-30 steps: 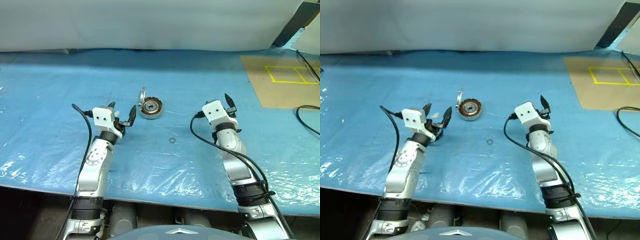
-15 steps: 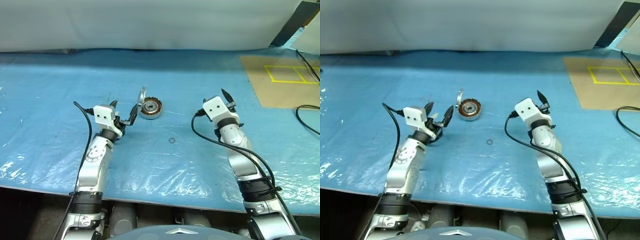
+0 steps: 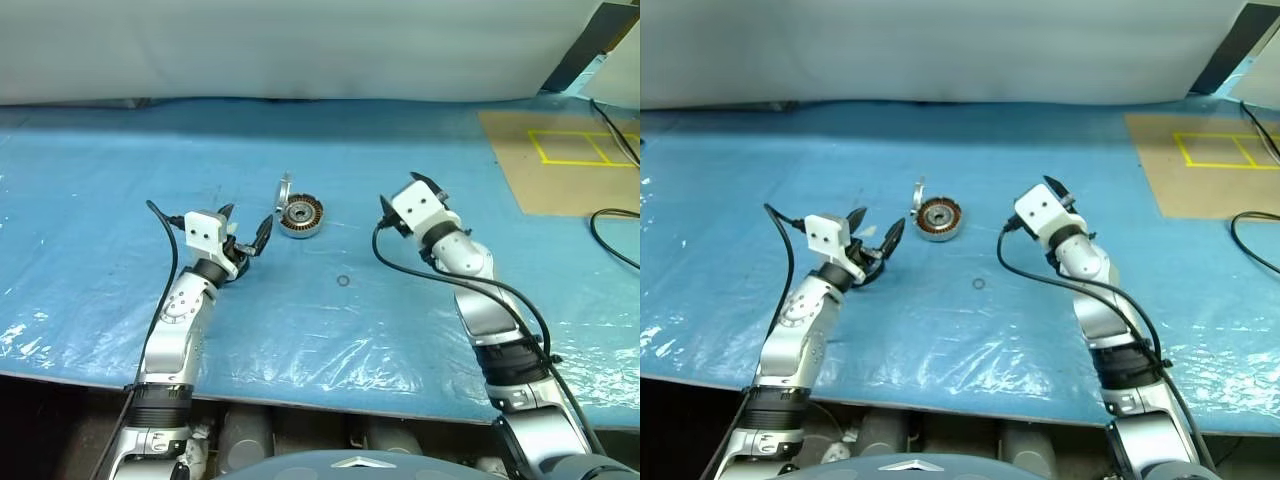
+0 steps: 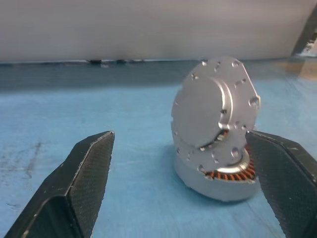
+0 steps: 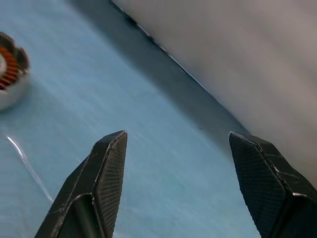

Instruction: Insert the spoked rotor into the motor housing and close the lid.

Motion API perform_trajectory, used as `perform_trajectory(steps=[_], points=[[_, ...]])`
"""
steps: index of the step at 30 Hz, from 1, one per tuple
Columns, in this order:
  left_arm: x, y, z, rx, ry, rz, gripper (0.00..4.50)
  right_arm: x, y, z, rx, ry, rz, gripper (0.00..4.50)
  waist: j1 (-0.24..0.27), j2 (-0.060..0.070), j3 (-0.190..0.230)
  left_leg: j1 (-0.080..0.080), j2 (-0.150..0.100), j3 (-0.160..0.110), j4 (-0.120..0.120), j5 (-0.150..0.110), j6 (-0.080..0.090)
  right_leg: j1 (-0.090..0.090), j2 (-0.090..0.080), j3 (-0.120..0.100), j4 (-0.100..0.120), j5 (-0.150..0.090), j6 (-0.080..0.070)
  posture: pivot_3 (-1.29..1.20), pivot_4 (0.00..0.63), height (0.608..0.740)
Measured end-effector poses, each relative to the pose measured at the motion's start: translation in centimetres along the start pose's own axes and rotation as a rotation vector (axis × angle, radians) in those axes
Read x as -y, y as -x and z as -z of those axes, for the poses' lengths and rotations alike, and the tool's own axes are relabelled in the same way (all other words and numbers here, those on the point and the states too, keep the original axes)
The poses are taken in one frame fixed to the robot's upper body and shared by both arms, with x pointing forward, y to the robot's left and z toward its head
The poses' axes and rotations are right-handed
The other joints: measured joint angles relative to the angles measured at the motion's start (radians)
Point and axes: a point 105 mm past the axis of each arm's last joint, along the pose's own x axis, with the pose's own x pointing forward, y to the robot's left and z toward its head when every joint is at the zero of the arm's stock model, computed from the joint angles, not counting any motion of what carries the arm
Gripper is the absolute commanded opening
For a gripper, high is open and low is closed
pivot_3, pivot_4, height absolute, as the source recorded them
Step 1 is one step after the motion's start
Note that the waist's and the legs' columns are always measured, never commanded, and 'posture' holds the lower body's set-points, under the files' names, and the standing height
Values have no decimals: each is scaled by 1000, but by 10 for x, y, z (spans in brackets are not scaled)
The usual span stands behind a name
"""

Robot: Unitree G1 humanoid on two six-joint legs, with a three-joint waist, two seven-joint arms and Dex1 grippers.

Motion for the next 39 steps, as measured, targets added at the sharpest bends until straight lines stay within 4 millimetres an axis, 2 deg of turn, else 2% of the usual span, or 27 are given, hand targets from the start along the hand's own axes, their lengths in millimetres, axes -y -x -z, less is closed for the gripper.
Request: perform_trajectory(steps=[3, 5, 9, 11, 14, 19, 22, 25, 29, 34, 39], points=[[9, 1, 0, -18, 32, 71, 4464, -5, -8, -14, 27, 2, -188, 3419, 2, 0, 0, 0, 0, 0, 0, 0, 0, 0, 0, 0, 1, 0, -1, 0, 150, 740], [13, 2, -4, -14, 51, 114, 4464, -12, -11, -30, 64, 13, -345, 3419, 2, 0, 0, 0, 1, 0, 1, -1, 2, -1, 0, -1, 2, -1, -2, 0, 150, 740], [16, 3, -10, -13, 62, 190, 4464, -40, -5, -62, 144, 53, -696, 3419, 1, 0, 0, 0, 3, 0, 3, 0, 7, -2, 0, -1, 6, -2, -4, 0, 150, 740], [16, 2, -14, -8, 62, 205, 4464, -49, -5, -70, 127, 50, -832, 3419, 0, 0, 0, -1, 3, 1, 4, 0, 7, -2, 0, -2, 7, -2, -5, 0, 150, 740], [15, -2, -21, 9, 67, 216, 4464, -51, -14, -84, 29, -17, -978, 3419, -2, 1, 1, -2, 5, 1, 7, 0, 7, -4, 0, -3, 8, 0, -8, 0, 150, 740], [12, -1, -22, 6, 66, 214, 4464, -58, -55, -95, -166, -42, -942, 3419, -2, 1, 1, -4, 7, 3, 7, -1, 4, -7, 0, -3, 9, 0, -10, 0, 150, 740], [9, 2, -21, 1, 68, 202, 4464, -74, -63, -90, -229, 26, -964, 3419, 4, 1, 1, -10, 7, 4, 7, 2, 4, -11, 0, -4, 8, 0, -11, 0, 150, 740], [10, 4, -23, 6, 65, 197, 4464, -91, -70, -71, -313, 88, -963, 3419, 6, 1, 1, -18, 7, 4, 8, 3, 4, -16, 0, -6, 9, 0, -11, 0, 150, 740], [6, 9, -21, 1, 68, 170, 4464, -98, -76, -48, -397, 131, -919, 3419, 4, 1, 1, -19, 9, 3, 9, 3, 5, -18, 0, -7, 10, 0, -11, 0, 150, 740], [7, 10, -23, 11, 65, 157, 4464, -92, -91, -51, -404, 184, -801, 3419, 2, 2, 1, -18, 10, 3, 10, 1, 1, -18, 0, -8, 12, 0, -11, 0, 150, 740], [10, 11, -21, 8, 75, 148, 4464, -93, -93, -53, -392, 217, -800, 3419, 2, 2, 1, -18, 10, 4, 12, 1, 2, -18, 0, -7, 12, 1, -11, 0, 150, 740]])
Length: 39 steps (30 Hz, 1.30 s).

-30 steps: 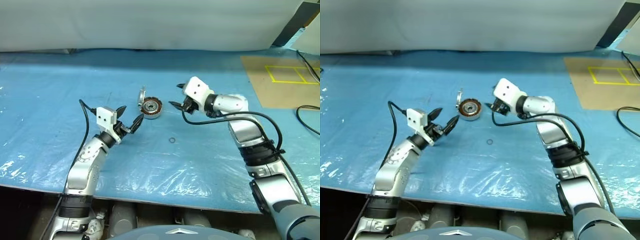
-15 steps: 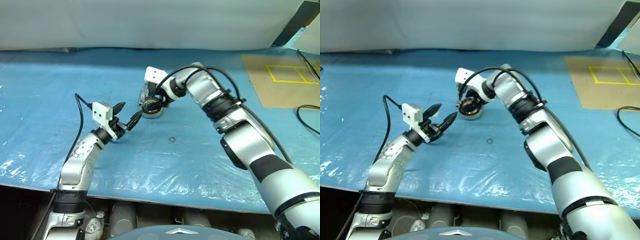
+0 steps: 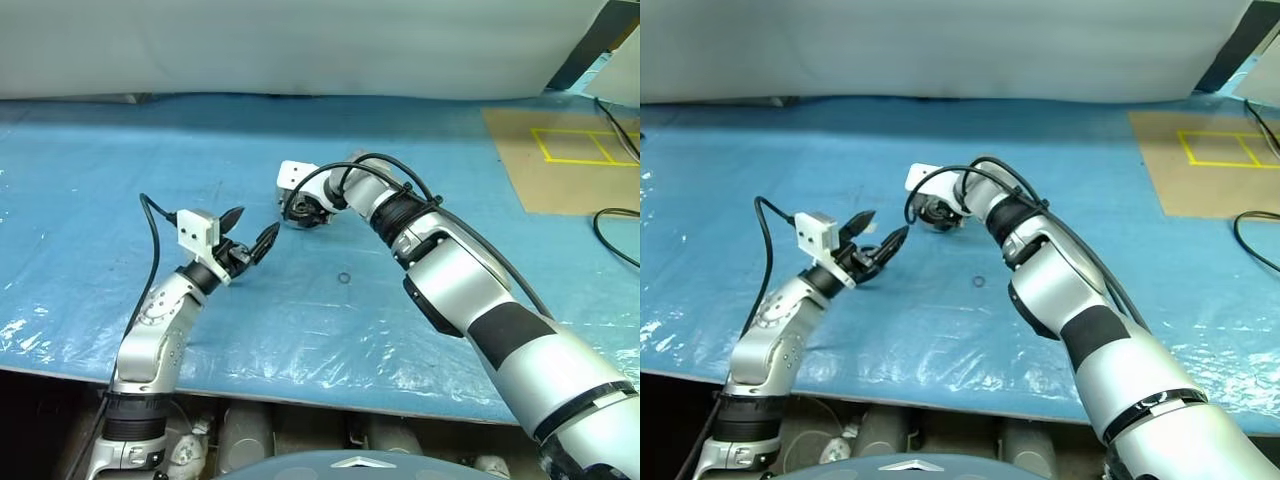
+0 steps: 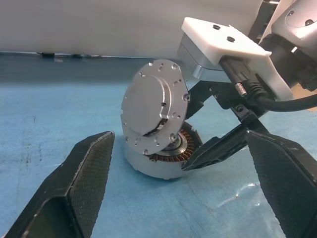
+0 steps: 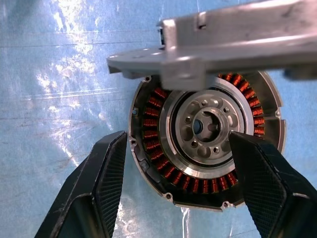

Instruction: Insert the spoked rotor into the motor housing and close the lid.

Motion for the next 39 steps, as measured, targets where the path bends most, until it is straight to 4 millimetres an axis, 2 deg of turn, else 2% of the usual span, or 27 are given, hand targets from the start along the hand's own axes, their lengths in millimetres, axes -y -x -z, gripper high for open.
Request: perform_trajectory(steps=[9, 12, 15, 16, 26, 33, 39], points=[[0, 0, 2, -7, -4, -11, 4464, -8, -4, -1, -19, 48, -46, 3419, 0, 0, 0, 0, 0, 0, 0, 1, 2, 0, 0, 0, 1, 0, 0, 0, 150, 740], [1, 0, 3, -4, 0, -13, 4500, -11, -6, -1, -21, 47, -56, 2785, 0, 0, 0, 0, 0, 0, 0, 1, 2, 0, 0, 0, 1, 0, 0, 0, 150, 740], [2, -1, 3, -3, 4, -12, 4500, -11, -5, -3, -12, 31, -66, 1833, 0, 0, 0, 0, 0, 0, 0, 1, 2, 0, 0, 0, 1, 0, 0, 0, 150, 740], [2, -1, 3, -3, 3, -14, 4500, -12, -4, -3, -10, 30, -75, 1709, 0, 0, 0, 1, 0, 0, 0, 1, 2, 0, 0, 0, 1, 0, 0, 0, 150, 740], [3, -2, 5, -5, 6, -16, 4500, -18, 1, -4, -33, 1, -129, 1710, 0, 0, 0, 1, 0, 0, 1, 1, 2, -1, 0, 0, 6, -1, -1, 0, 150, 740], [5, -3, 6, 1, 18, -15, 4500, -35, 23, -13, -79, -261, -264, 1710, 1, 0, 1, -1, 0, 0, 1, 2, 3, -7, 0, 1, 12, -2, -3, 0, 150, 740], [5, -3, 8, -2, 20, -13, 4500, -36, 47, -5, -144, -443, -249, 1710, 5, 0, 1, -1, 0, 0, 2, 1, 1, -7, 0, 2, 12, -2, -3, 0, 150, 740]])
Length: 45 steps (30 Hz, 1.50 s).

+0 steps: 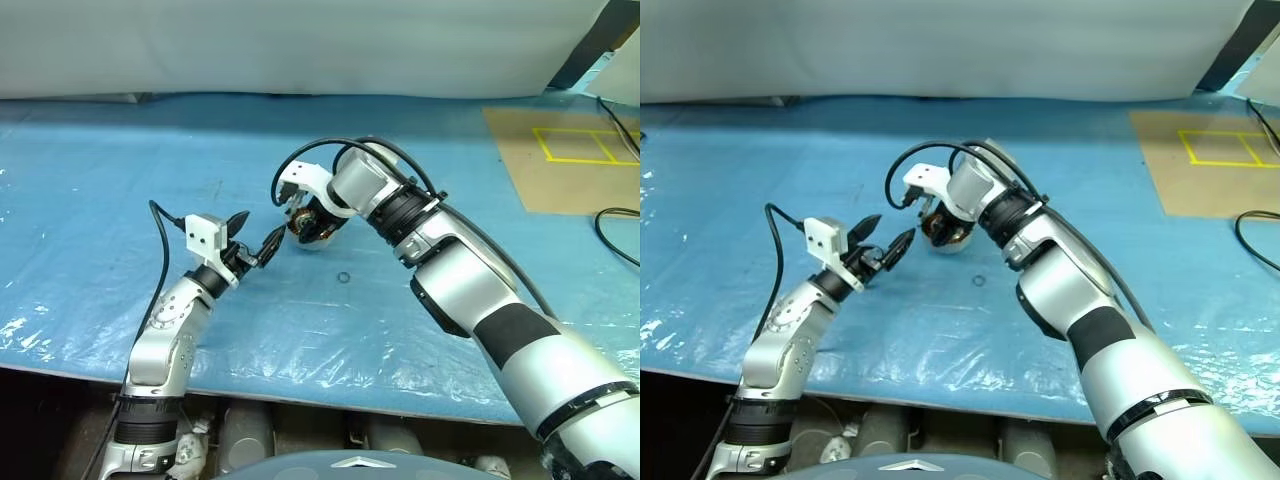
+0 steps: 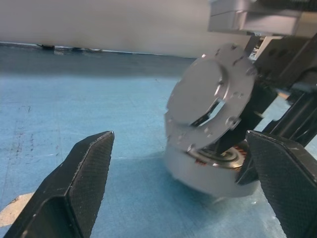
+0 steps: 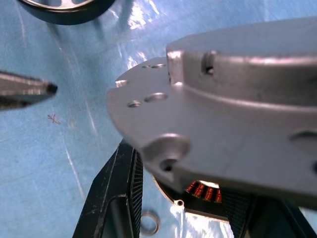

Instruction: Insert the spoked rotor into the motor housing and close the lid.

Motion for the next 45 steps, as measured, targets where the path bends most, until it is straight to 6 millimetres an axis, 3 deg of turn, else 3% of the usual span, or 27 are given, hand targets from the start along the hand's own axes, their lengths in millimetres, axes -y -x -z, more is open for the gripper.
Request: perform_trajectory(steps=[3, 6, 10, 16, 22, 27, 32, 39, 45], points=[[-1, 0, 3, -8, 6, -1, 4500, -11, -1, 2, -7, -100, -15, 1710, -5, 0, 0, 1, 0, 0, -1, -1, -1, 0, 0, 1, 0, 0, 0, 0, 150, 740], [0, 0, 4, -13, 9, 11, 4500, -27, -16, 7, -57, -219, -32, 1710, -7, 0, 0, 2, 0, 0, -1, 0, -2, 0, 1, 1, 0, 0, 0, 0, 150, 740], [0, 3, 7, -23, 11, 13, 4500, -38, -23, -2, -55, -287, -9, 1710, -7, 0, 0, 5, 0, 0, -2, -1, -3, 2, 0, 2, 0, 0, 0, 0, 150, 740], [-9, 7, 6, -31, -5, 0, 4500, -46, -32, -17, -39, -419, -8, 1710, -9, 0, 0, 20, -1, 3, -7, -2, -5, 11, 1, 6, 0, -1, 0, 0, 150, 740], [-14, 11, 5, -45, -17, 12, 4500, -34, -31, -13, 10, -582, -12, 1710, -2, 0, 0, 25, -1, 6, -8, -2, -5, 15, 0, 8, 0, -1, 1, 0, 150, 740], [-21, 16, 1, -54, -27, 15, 4500, -35, -32, -15, 7, -547, 32, 1710, 0, 1, 0, 25, -2, 6, -11, -1, -6, 14, 0, 8, -1, -1, 2, 0, 150, 740], [-21, 14, -1, -46, -26, 13, 4500, -44, -36, -17, -23, -476, 32, 3341, 0, 1, 0, 22, -2, 6, -11, -1, -7, 11, 0, 8, -1, -1, 2, 0, 150, 740], [-23, 14, -2, -37, -19, -5, 4500, -64, -37, -24, -15, -399, -85, 3341, -1, 1, 0, 18, -2, 6, -14, -1, -8, 9, 0, 6, -5, 1, 7, 0, 150, 740], [-20, 10, -8, -18, -23, 7, 4500, -57, -4, -25, 46, -326, -189, 3341, 12, 1, 0, 15, -2, 5, -15, -1, -8, 10, 0, 4, -11, 2, 8, 0, 150, 740]])
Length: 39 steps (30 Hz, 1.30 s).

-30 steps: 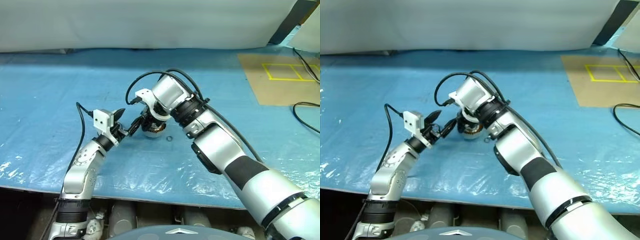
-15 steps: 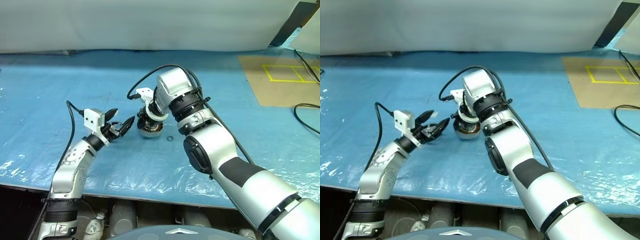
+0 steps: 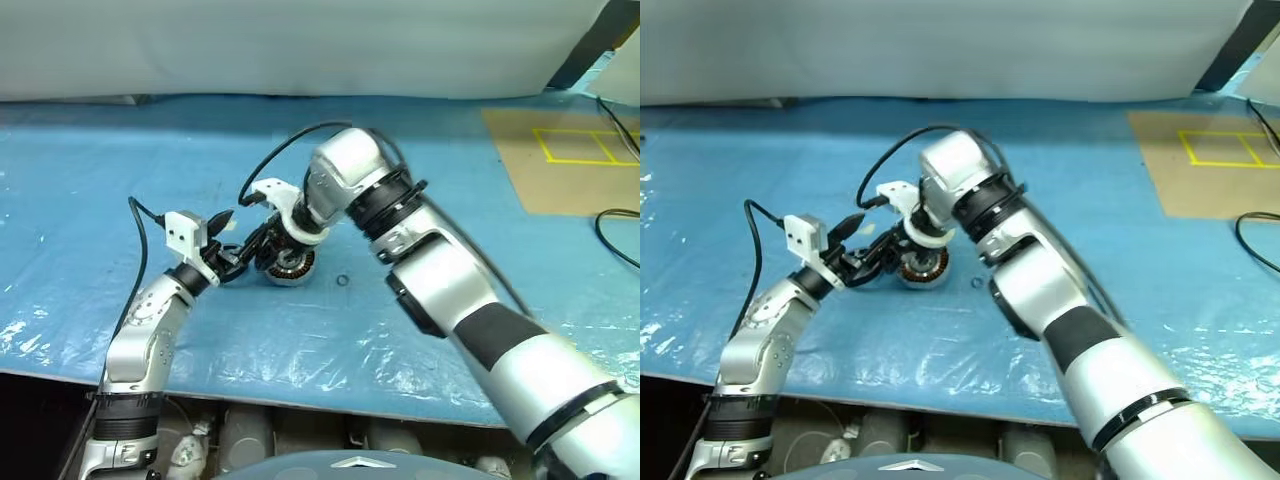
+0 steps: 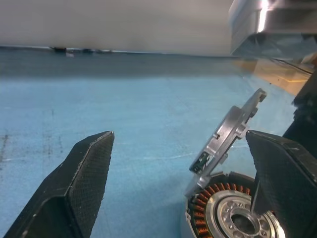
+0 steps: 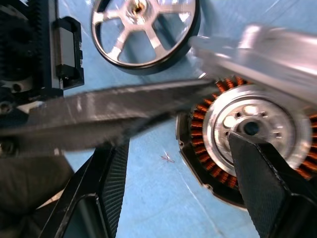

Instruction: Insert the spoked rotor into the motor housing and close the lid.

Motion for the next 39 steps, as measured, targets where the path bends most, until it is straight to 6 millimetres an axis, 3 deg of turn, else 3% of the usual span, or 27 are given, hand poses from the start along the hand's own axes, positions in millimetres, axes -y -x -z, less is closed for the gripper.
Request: perform_trajectory(steps=[3, 9, 13, 20, 28, 35, 39], points=[[3, 1, 7, -27, 17, 10, 4500, -4, 28, -1, 35, 82, -44, 3341, 9, 0, 0, 0, 0, 0, -1, 0, 0, 1, 0, 0, -4, 1, 2, 0, 150, 740], [4, -1, 6, -37, 22, 21, 4500, -21, 49, 20, 38, 298, -97, 3341, 13, -1, 0, -1, 0, -1, -2, 0, -1, 1, 2, 0, -6, 1, 2, 0, 150, 740], [4, -5, 0, -24, 15, 36, 4500, -15, 30, 40, 61, 585, -40, 3341, 18, -2, 0, -1, 0, -2, 0, -1, -1, 2, 2, 0, -5, 2, 3, 0, 150, 740], [3, 6, -4, -41, 18, 74, 4500, 3, 9, 28, 88, 944, 51, 3341, 7, -4, -1, -2, 1, -2, 6, -1, -1, 2, 2, 1, -4, 2, 3, 0, 150, 740], [18, 44, 1, -152, -39, 223, 4500, 14, 0, 35, 1, 1002, 23, 3341, 8, -4, 0, -3, 1, 4, 6, -1, 0, 2, 3, 0, -4, -1, -2, 0, 150, 740], [31, 44, 4, -166, -61, 296, 4500, 19, -15, 37, -41, 1036, 19, 3341, 7, -4, 0, -2, 3, 6, 9, 0, 1, 2, 3, 1, -2, 0, -3, 0, 150, 740], [37, 48, 12, -197, -62, 324, 4500, 36, -24, 38, -73, 1042, 72, 3341, 7, -4, 0, -2, 3, 6, 9, 0, 1, 2, 3, 1, -1, 0, -3, 0, 150, 740]])
